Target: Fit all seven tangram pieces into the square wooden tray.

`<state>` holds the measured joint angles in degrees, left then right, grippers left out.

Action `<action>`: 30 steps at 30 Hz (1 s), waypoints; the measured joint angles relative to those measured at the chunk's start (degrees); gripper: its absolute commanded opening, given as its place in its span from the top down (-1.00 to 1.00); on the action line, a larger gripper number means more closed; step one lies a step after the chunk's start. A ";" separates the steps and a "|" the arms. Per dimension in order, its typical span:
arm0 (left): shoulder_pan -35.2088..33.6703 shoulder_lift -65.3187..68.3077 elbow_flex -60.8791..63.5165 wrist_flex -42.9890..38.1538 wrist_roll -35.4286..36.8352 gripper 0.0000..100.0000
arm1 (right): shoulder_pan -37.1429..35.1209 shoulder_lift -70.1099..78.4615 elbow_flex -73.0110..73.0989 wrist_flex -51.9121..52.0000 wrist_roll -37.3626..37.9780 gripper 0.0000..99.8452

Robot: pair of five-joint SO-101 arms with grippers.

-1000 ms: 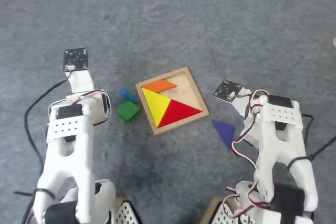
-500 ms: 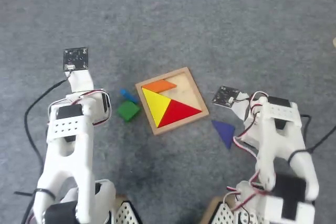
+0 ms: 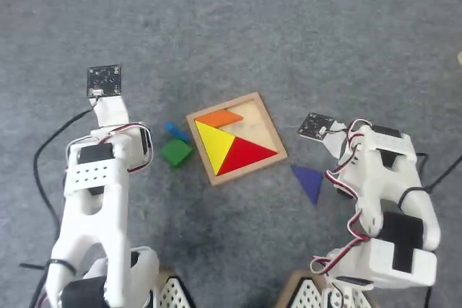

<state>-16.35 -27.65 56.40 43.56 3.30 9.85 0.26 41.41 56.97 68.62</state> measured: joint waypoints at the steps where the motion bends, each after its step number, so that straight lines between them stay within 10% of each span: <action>1: 0.00 0.00 0.00 0.00 0.00 0.73 | 0.00 0.18 -0.35 0.00 -0.26 0.52; 30: 0.00 0.00 0.00 0.00 0.00 0.73 | -2.29 1.41 -4.66 -0.53 0.70 0.67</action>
<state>-16.35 -27.65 56.40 43.56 3.30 7.56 1.67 36.75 56.44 69.32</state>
